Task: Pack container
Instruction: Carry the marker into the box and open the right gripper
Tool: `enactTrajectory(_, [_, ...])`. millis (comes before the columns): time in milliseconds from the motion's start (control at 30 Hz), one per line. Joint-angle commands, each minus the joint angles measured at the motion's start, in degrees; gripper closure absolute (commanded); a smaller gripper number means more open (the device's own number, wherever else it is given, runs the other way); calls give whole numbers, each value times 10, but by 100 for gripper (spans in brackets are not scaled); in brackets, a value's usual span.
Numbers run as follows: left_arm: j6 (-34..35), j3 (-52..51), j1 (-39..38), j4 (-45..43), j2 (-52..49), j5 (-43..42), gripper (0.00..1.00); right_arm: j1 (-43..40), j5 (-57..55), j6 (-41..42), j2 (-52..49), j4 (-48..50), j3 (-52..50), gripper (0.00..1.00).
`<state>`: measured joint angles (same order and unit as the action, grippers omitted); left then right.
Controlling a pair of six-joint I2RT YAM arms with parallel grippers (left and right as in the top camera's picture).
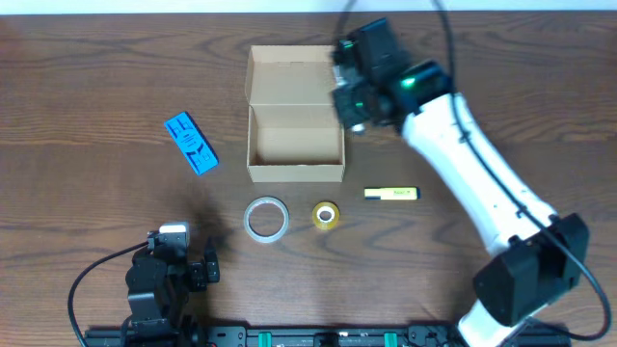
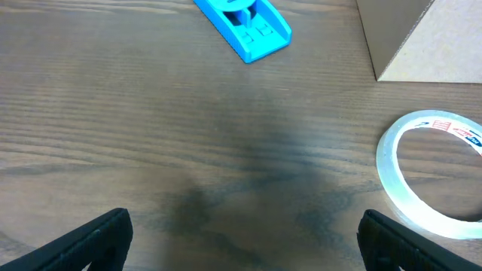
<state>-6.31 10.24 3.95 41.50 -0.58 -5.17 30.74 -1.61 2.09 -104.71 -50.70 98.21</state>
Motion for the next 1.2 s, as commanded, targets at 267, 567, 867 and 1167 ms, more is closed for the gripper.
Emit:
enactTrajectory(267, [-10, -9, -2, 5, 3, 3, 5, 84, -31, -156, -87, 56, 3, 99])
enactTrajectory(567, [-10, -9, -2, 5, 3, 3, 5, 83, -31, -175, -163, 58, 3, 99])
enactTrajectory(867, [-10, -9, -2, 4, 3, 3, 5, 83, -31, -176, -167, 68, 4, 62])
enactTrajectory(1167, [-10, -9, -2, 4, 3, 3, 5, 83, -31, -172, -118, 73, 14, 58])
